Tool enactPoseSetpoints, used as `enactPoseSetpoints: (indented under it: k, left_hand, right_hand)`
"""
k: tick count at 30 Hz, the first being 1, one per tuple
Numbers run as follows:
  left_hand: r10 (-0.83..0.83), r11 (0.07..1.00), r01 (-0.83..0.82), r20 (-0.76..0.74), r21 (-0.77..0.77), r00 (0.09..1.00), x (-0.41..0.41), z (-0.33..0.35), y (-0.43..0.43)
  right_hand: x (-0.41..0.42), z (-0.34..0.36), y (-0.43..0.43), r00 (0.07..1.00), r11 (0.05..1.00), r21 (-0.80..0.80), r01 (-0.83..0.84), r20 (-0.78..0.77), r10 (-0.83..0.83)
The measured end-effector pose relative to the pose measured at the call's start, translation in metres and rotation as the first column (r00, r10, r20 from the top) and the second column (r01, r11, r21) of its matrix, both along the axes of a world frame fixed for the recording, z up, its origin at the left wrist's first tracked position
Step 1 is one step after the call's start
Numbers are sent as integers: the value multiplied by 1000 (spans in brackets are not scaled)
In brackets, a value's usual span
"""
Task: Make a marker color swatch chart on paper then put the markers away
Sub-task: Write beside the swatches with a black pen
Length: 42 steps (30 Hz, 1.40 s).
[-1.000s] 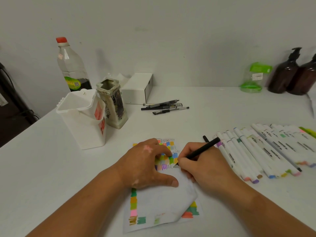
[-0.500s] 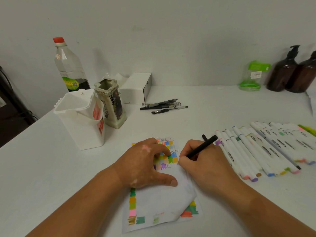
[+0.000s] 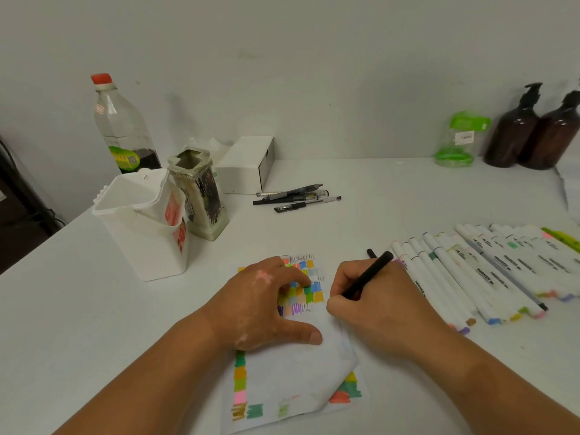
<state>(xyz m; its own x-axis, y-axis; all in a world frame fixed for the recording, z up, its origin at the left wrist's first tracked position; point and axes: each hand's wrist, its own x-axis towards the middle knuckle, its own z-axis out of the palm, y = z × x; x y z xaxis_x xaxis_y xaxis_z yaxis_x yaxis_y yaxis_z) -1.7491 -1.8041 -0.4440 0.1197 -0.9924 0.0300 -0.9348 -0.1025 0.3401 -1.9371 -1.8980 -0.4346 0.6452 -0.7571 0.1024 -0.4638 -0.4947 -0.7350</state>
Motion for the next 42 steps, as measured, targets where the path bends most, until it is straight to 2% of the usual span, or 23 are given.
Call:
enactPoseSetpoints:
  k: [3,5,6,8,12,15,17,20,23,28,34,42]
  left_hand:
    - [59,998,-62,-80,-32,995,0,1,1]
    - [128,985,-156,-283,-78,951,0,3,0]
    - [155,974,-207,-403,-88,902,1,5,0]
    - [171,951,-281,-538,-128,825,3,8,1]
    - [123,923,-303,-562,-239,818,0,8,2]
    - [80,902,-278,-506,-330,859,-2,9,0]
    - [70,898,-282,-524,-338,849,-3,9,0]
    - [75,903,-323,-636,-284,768,-3,7,0]
    - [56,904,-328,-684,-274,727,-4,6,-1]
    - [-10,906,-292,-706,-306,708,-6,6,-1]
    - [-88,916,-228,-719,-330,689,-17,5,1]
    - [-161,895,-212,-727,-393,668,-19,2,0]
  right_hand:
    - [-6,3,-9,992,996,18,92,81,-93]
    - [-11,7,-16,956,980,133,150,233,-178]
    - [-13,9,-18,932,969,203,144,302,-202]
    - [-15,13,-20,897,954,284,95,391,-205]
    - [-15,14,-17,842,923,384,-12,502,-198]
    - [-13,15,-17,766,857,497,-137,601,-227]
    - [-13,16,-17,724,825,533,-187,642,-250]
    - [-14,17,-16,711,832,515,-204,662,-236]
    - [-13,16,-15,726,861,462,-211,665,-179]
    - [-12,12,-14,743,862,448,-238,655,-135]
    - [-9,8,-6,843,892,383,-239,538,-5]
    - [-4,4,-5,849,911,356,-208,528,-12]
